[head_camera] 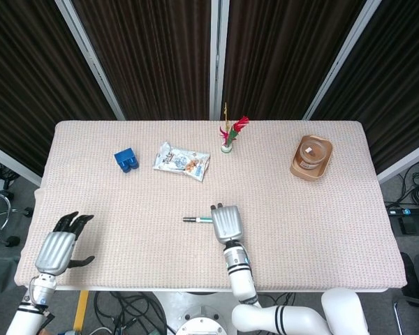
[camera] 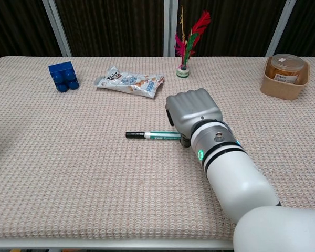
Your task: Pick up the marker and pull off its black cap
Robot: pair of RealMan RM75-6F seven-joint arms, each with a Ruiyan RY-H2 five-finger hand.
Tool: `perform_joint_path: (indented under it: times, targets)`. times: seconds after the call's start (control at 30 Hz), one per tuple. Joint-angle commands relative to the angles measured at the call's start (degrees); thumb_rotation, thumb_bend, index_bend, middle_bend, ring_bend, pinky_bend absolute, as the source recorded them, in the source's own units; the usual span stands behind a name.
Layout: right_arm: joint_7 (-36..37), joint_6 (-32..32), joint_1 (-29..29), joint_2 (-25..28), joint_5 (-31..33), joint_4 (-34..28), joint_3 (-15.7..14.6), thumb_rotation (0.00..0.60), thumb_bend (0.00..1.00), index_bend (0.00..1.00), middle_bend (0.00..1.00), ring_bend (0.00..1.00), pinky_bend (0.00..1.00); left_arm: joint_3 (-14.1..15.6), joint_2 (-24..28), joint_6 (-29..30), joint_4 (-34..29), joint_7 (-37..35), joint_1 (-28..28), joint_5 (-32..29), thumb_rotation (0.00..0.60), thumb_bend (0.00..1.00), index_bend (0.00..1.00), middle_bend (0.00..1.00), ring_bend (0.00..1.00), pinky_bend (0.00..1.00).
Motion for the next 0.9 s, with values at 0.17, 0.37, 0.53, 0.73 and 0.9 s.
perform_joint_path:
  times: [0.17,0.37,0.53,0.73,0.9]
  targets:
    - [0.0,-0.9,0.8,-1.7,0.8,2.8,0.7,0.600,0.20,0.46,0.45,0.66,0.81,-0.1,0.3,-0.1,-0.5,0.1,-0.1,-0.3,0.600,0.03,0.14,0.15,0.06,0.12]
    - [0.2,-0.8,1.1,-2.4,0.3,4.1,0.5,0.600,0.21,0.48,0.46,0.65,0.81,-0.1,0.3,-0.6,-0.7,0.1,-0.1,-1.0,0.600,0.03,0.14,0.15,0.06,0.12]
    - [0.0,-1.0,1.1,-3.0,0.6,4.8,0.8,0.600,0.22,0.50,0.48,0.65,0.81,-0.1,0.3,-1.0,-0.7,0.4,-0.3,-1.3,0.600,0.03,0.14,0.15,0.06,0.12]
    - [-0.3,-1.4,1.4,-3.5,0.9,6.1,1.3,0.600,0.22,0.51,0.47,0.65,0.81,0.0,0.5,-0.6,-0.7,0.7,0.0,-1.4,0.600,0.03,0.14,0.15,0.06,0.12]
    - [-0.4,-1.8,1.6,-3.9,1.2,6.8,1.6,0.600,0.22,0.51,0.48,0.65,0.81,0.2,0.6,-0.8,-0.5,0.4,0.1,-1.4,0.600,0.03,0.14,0.15,0.06,0.12]
